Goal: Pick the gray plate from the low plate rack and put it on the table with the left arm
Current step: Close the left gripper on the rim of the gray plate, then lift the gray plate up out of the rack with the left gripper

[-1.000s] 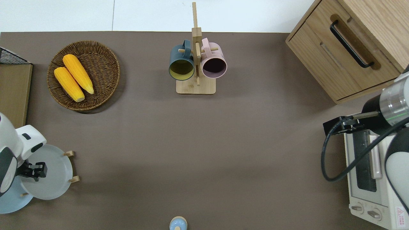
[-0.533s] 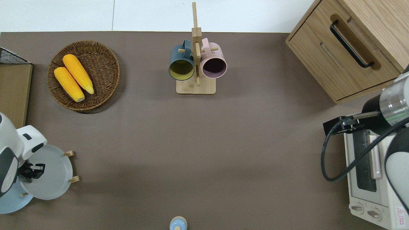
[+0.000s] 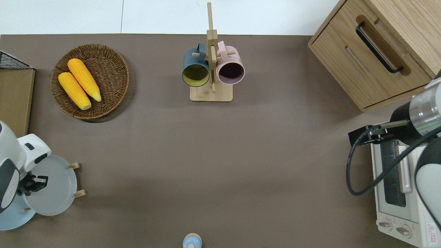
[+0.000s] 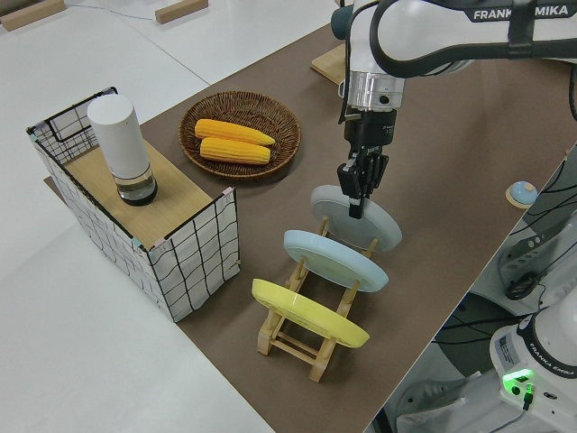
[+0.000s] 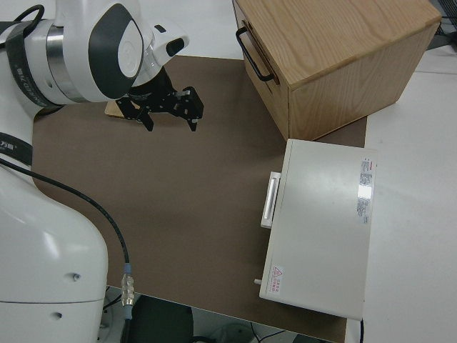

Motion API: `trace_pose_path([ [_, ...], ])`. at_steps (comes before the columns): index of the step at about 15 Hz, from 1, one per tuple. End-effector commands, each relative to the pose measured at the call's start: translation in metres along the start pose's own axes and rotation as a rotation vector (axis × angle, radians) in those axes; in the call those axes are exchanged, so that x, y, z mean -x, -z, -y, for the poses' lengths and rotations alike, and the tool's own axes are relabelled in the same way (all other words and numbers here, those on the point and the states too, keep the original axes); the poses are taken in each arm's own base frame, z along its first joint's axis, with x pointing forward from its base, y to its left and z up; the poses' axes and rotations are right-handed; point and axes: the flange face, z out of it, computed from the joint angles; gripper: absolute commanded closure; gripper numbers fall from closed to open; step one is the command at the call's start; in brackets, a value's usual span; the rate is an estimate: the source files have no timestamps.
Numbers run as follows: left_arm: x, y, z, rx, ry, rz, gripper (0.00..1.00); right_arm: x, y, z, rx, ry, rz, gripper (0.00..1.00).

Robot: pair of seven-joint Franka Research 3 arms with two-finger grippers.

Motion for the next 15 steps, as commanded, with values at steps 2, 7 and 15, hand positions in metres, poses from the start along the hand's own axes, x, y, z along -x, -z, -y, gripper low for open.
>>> trace_pose_path([
  [2, 0.009, 0.027, 0.012, -0.022, 0.016, -0.006, 0.88, 0.003, 0.004, -0.002, 0.007, -0.017, 0.002, 0.017],
  [7, 0.023, 0.071, 0.028, -0.024, 0.049, 0.002, 0.88, 0.003, 0.004, -0.002, 0.007, -0.017, 0.002, 0.017],
  [15, 0.037, 0.111, 0.008, 0.315, 0.021, -0.037, 0.89, 0.003, 0.004, -0.002, 0.007, -0.017, 0.002, 0.017],
])
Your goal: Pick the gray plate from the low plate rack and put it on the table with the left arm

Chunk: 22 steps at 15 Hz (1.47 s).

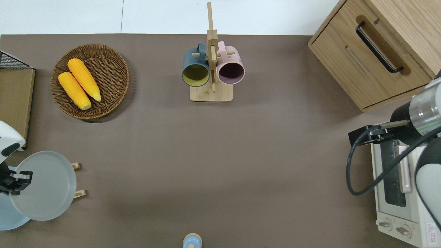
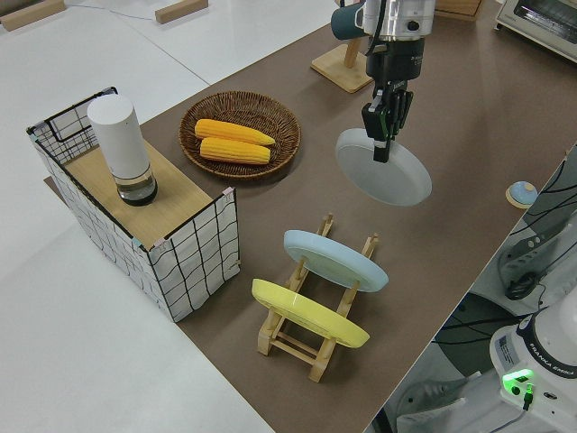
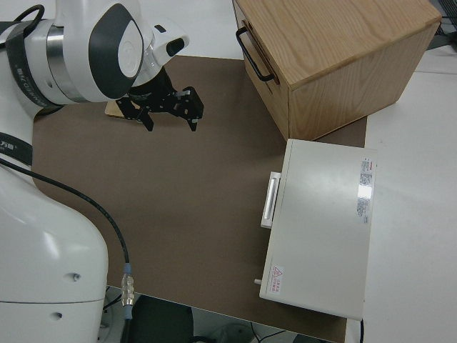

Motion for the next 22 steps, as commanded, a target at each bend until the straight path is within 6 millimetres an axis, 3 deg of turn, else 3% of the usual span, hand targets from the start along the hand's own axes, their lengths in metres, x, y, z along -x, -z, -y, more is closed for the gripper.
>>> trace_pose_path([
  [1, 0.004, 0.009, -0.016, 0.206, -0.02, -0.011, 0.89, 0.003, 0.004, -0.002, 0.007, -0.017, 0.002, 0.017],
  [4, -0.002, 0.001, -0.031, 0.313, -0.037, -0.03, 0.89, 0.003, 0.004, -0.002, 0.007, -0.017, 0.002, 0.017],
  [6, -0.006, -0.019, -0.05, 0.33, -0.044, -0.047, 0.89, 0.003, 0.004, -0.002, 0.007, -0.017, 0.002, 0.017],
  [9, -0.005, -0.047, -0.062, 0.346, -0.043, -0.084, 0.9, 0.003, 0.004, -0.002, 0.007, -0.017, 0.002, 0.017],
  [15, 0.001, -0.09, -0.099, 0.328, -0.064, -0.1, 0.9, 0.003, 0.004, -0.002, 0.007, -0.017, 0.002, 0.017],
  [19, 0.003, -0.118, -0.109, 0.318, -0.058, -0.064, 0.91, 0.003, 0.004, -0.002, 0.007, -0.017, 0.002, 0.017],
  [22, 0.004, -0.13, -0.155, 0.283, 0.1, -0.079, 0.9, 0.003, 0.004, -0.002, 0.007, -0.017, 0.002, 0.017],
])
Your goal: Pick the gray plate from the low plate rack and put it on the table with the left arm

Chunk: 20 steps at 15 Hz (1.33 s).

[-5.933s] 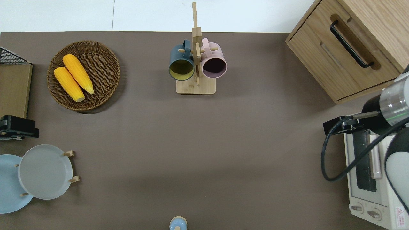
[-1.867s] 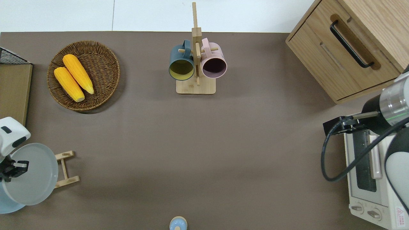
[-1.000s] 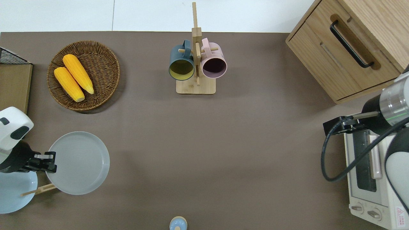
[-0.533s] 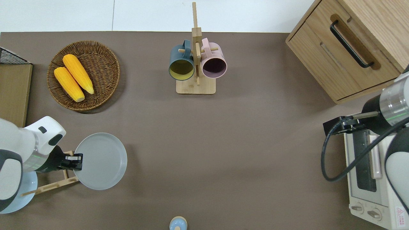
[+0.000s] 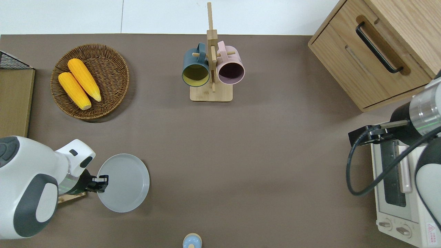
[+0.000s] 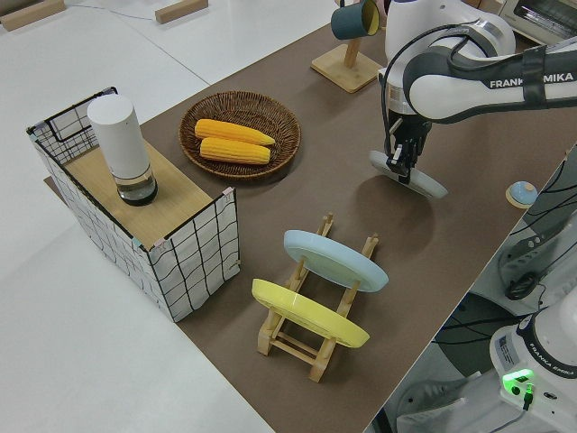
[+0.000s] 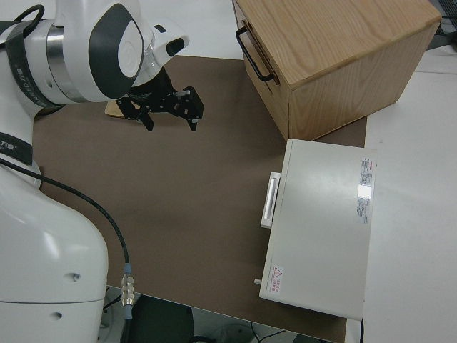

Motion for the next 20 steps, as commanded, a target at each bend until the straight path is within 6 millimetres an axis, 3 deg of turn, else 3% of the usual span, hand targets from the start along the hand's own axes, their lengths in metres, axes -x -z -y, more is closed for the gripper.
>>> trace_pose_path([
  [1, 0.009, -0.024, -0.037, -0.019, 0.126, -0.058, 0.89, 0.003, 0.004, -0.002, 0.007, -0.017, 0.002, 0.017],
  [5, 0.006, -0.031, -0.037, -0.021, 0.121, -0.051, 0.86, 0.003, 0.004, -0.002, 0.007, -0.017, 0.002, 0.017],
  [6, 0.005, -0.031, -0.036, -0.02, 0.12, -0.052, 0.66, 0.003, 0.004, -0.002, 0.007, -0.017, 0.002, 0.017],
  [7, 0.005, -0.031, -0.035, -0.02, 0.121, -0.051, 0.38, 0.003, 0.004, -0.002, 0.007, -0.017, 0.002, 0.017],
  [8, 0.005, -0.031, -0.034, -0.023, 0.122, -0.05, 0.2, 0.003, 0.004, -0.002, 0.007, -0.017, 0.002, 0.017],
  [13, 0.005, -0.028, -0.031, -0.029, 0.122, -0.044, 0.1, 0.003, 0.004, -0.002, 0.007, -0.017, 0.002, 0.017],
  [15, 0.002, -0.017, -0.028, -0.023, 0.128, -0.065, 0.01, 0.003, 0.004, -0.002, 0.007, -0.017, 0.002, 0.017],
  [18, -0.009, 0.034, -0.016, -0.001, 0.155, -0.104, 0.01, 0.003, 0.004, -0.002, 0.007, -0.017, 0.002, 0.017],
  [20, -0.013, 0.081, -0.001, -0.002, 0.168, -0.135, 0.01, 0.003, 0.004, -0.002, 0.007, -0.017, 0.002, 0.017],
])
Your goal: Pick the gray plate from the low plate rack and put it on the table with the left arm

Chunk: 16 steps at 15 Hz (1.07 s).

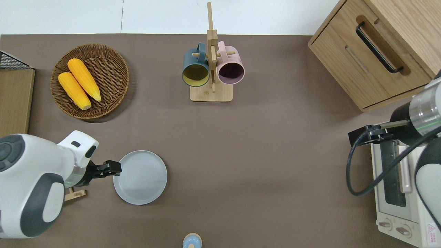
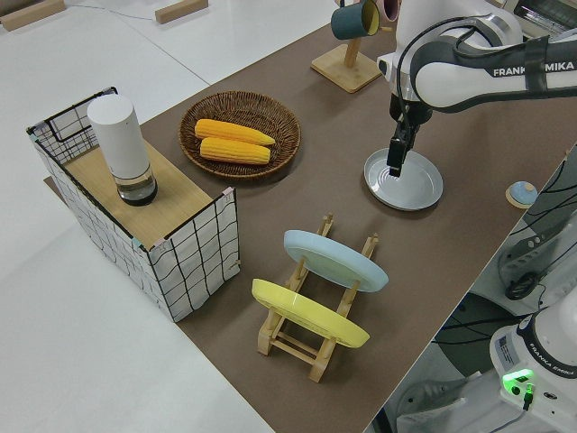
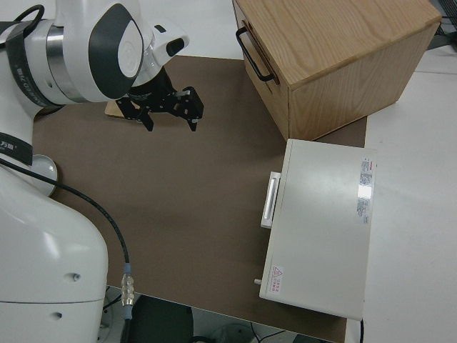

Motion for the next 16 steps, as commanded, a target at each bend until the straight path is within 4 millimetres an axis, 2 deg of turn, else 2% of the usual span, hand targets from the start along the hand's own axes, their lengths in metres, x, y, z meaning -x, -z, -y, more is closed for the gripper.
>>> trace_pose_path([
  [1, -0.015, 0.075, 0.019, -0.01, 0.011, -0.05, 0.01, 0.003, 0.004, -0.002, 0.007, -0.017, 0.002, 0.017],
  [5, -0.017, 0.143, 0.028, -0.055, -0.054, -0.12, 0.01, 0.003, 0.004, -0.002, 0.007, -0.017, 0.002, 0.017],
  [7, -0.015, 0.169, 0.042, -0.052, -0.063, -0.125, 0.01, 0.003, 0.004, -0.002, 0.007, -0.017, 0.002, 0.017],
  [9, -0.01, 0.19, 0.043, -0.047, -0.131, -0.133, 0.0, 0.003, 0.004, -0.002, 0.007, -0.017, 0.002, 0.017],
  [12, -0.001, 0.22, 0.042, -0.035, -0.143, -0.152, 0.0, 0.003, 0.004, -0.002, 0.007, -0.017, 0.002, 0.017],
  [16, 0.002, 0.225, 0.037, -0.051, -0.155, -0.157, 0.0, 0.003, 0.004, -0.002, 0.007, -0.017, 0.002, 0.017],
])
